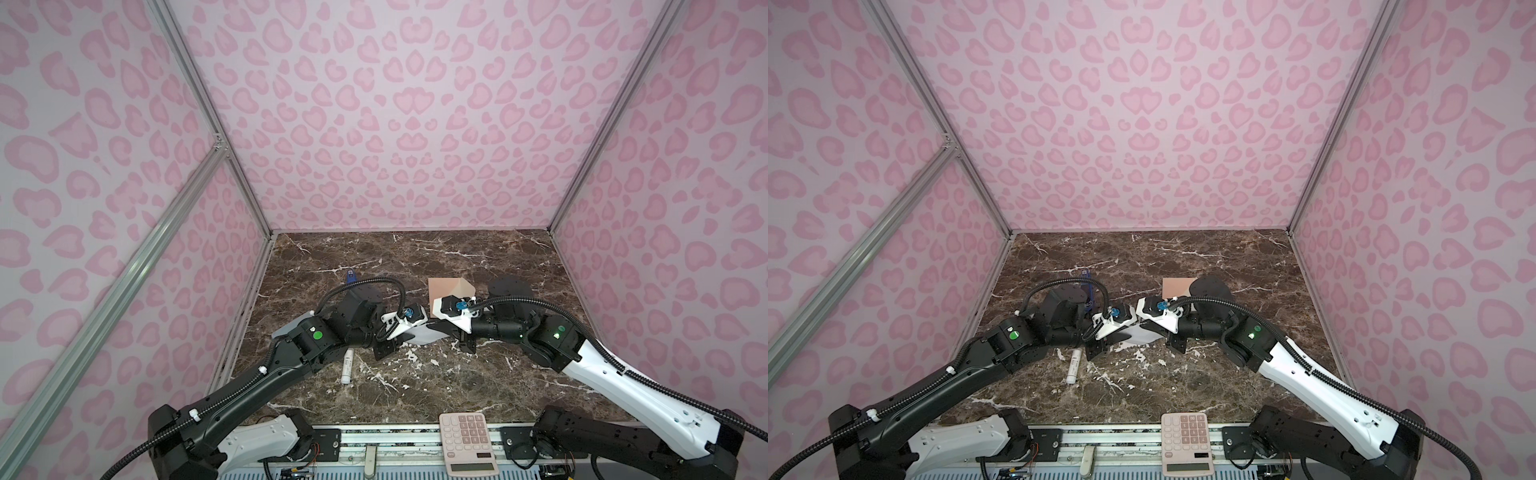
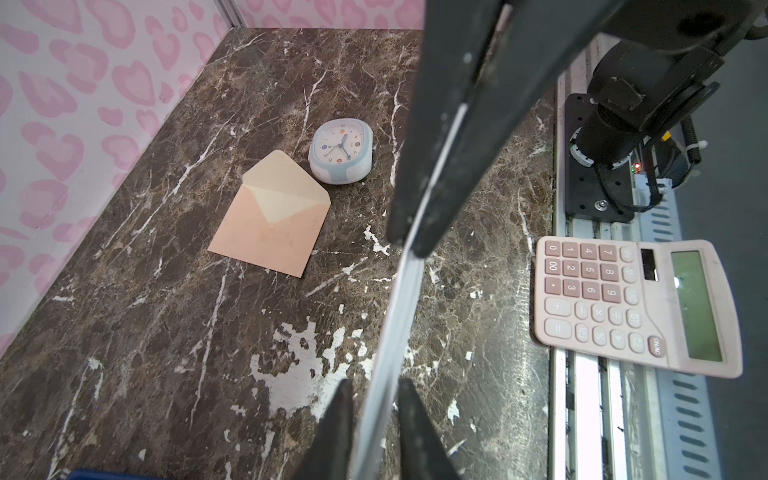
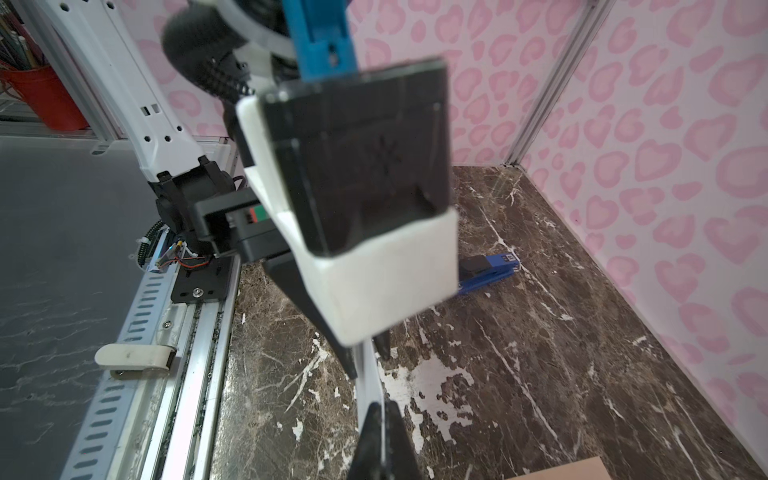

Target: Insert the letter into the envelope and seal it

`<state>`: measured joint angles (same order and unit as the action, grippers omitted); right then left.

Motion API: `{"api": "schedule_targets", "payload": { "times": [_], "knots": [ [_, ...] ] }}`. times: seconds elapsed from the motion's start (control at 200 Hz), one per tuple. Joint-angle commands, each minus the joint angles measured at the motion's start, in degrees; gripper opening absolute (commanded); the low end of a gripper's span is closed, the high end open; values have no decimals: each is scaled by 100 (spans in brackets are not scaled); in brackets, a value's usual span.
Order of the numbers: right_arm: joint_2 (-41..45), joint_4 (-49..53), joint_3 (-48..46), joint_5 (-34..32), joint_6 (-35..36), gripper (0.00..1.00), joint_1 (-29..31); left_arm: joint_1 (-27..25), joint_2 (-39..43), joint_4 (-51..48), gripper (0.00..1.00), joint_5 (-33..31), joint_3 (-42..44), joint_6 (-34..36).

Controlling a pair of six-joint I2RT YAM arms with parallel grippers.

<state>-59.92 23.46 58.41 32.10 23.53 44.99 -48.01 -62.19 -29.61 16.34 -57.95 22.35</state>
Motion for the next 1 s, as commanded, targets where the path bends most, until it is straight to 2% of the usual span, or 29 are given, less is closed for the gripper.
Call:
{"api": "schedule_targets", "payload": {
  "times": [0.0, 0.04, 0.095, 0.135, 0.23, 0.405, 0.53, 0.64, 0.67, 0.89, 0.97, 0.995],
  "knots": [
    [19, -123, -48, 108, -79, 0, 10, 5, 140, 446, 41, 160, 36, -57],
    [23, -99, -58, 103, -77, 0, 10, 2, 195, 548, 40, 229, 39, -72],
    [34, -88, -72, 104, -96, 0, 10, 9, 240, 654, 28, 353, 25, -89],
    [33, -96, -91, 113, -103, 0, 8, 2, 235, 726, 25, 436, 14, -120],
    [57, -136, -149, 115, -152, 0, 10, 2, 135, 785, 35, 500, -23, -139],
    [101, -151, -185, 165, -226, 0, 17, 2, -63, 914, 35, 713, -63, -168],
    [103, -149, -202, 183, -243, 0, 17, 3, -141, 1032, 25, 893, -112, -170],
    [103, -144, -220, 196, -263, 0, 18, 4, -255, 1017, 6, 1058, -180, -161],
    [103, -144, -222, 189, -261, 0, 18, 2, -273, 1005, 4, 1108, -181, -152],
    [199, -210, -315, 77, -296, 0, 10, 2, -208, 1035, 5, 1108, -21, -208],
    [265, -288, -356, -15, -305, 0, 10, 7, -149, 978, 28, 974, 29, -245],
    [282, -313, -372, -53, -314, 0, 10, 2, -137, 932, 32, 955, 38, -233]
  ]
}}
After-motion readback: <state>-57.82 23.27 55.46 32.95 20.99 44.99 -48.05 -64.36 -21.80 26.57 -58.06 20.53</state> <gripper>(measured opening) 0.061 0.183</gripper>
